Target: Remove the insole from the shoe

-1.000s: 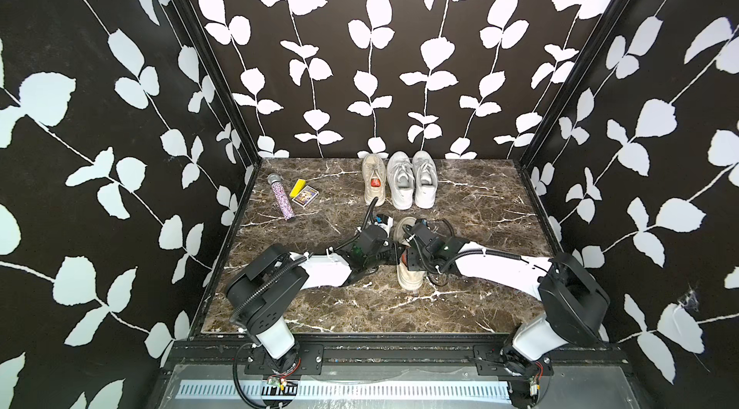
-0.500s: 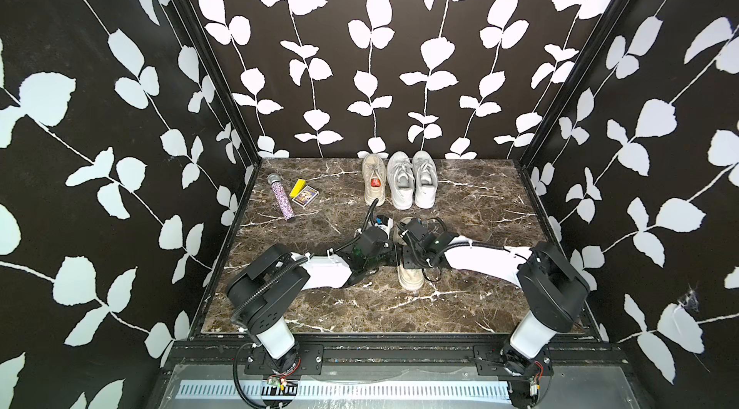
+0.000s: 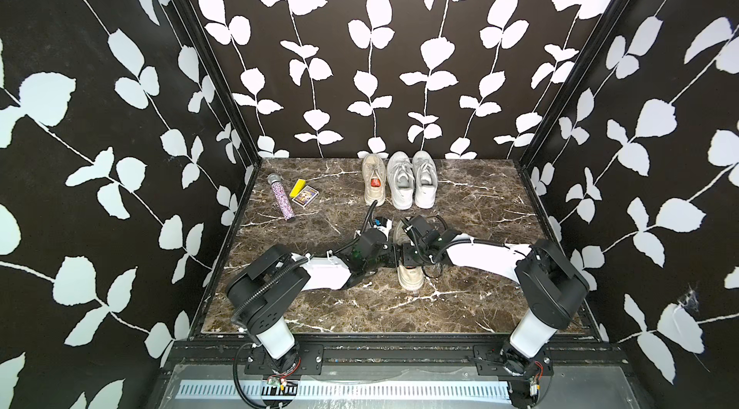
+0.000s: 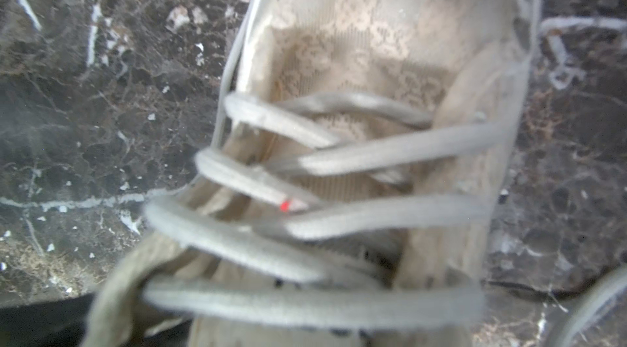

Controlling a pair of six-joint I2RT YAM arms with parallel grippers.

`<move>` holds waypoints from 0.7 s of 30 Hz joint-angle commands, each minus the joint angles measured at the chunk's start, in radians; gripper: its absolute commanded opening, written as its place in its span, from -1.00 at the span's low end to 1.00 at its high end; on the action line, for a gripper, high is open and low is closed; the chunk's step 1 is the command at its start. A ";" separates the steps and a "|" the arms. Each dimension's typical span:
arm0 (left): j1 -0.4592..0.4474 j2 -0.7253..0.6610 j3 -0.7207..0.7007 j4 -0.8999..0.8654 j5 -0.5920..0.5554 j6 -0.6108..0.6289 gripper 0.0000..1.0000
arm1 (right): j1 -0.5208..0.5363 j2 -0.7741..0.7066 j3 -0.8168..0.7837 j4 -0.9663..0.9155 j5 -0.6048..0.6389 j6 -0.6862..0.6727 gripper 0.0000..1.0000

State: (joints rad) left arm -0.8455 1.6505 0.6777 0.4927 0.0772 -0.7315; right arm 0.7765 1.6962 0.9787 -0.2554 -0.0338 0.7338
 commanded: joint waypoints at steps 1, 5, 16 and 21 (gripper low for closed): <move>-0.004 -0.040 -0.022 -0.032 -0.035 0.007 -0.86 | -0.003 0.002 -0.065 0.121 0.013 0.019 -1.00; -0.004 -0.037 -0.017 -0.039 -0.039 0.009 -0.86 | -0.005 -0.057 -0.102 0.164 0.033 0.023 -1.00; -0.006 -0.060 -0.007 -0.097 -0.067 0.034 -0.88 | -0.007 -0.155 -0.146 0.231 -0.009 -0.014 -1.00; -0.006 -0.070 -0.005 -0.111 -0.075 0.047 -0.89 | -0.009 -0.238 -0.192 0.274 -0.012 -0.035 -1.00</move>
State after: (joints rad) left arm -0.8513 1.6150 0.6777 0.4320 0.0360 -0.6987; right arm 0.7727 1.5124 0.8062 -0.0566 -0.0471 0.7166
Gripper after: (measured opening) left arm 0.114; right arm 0.090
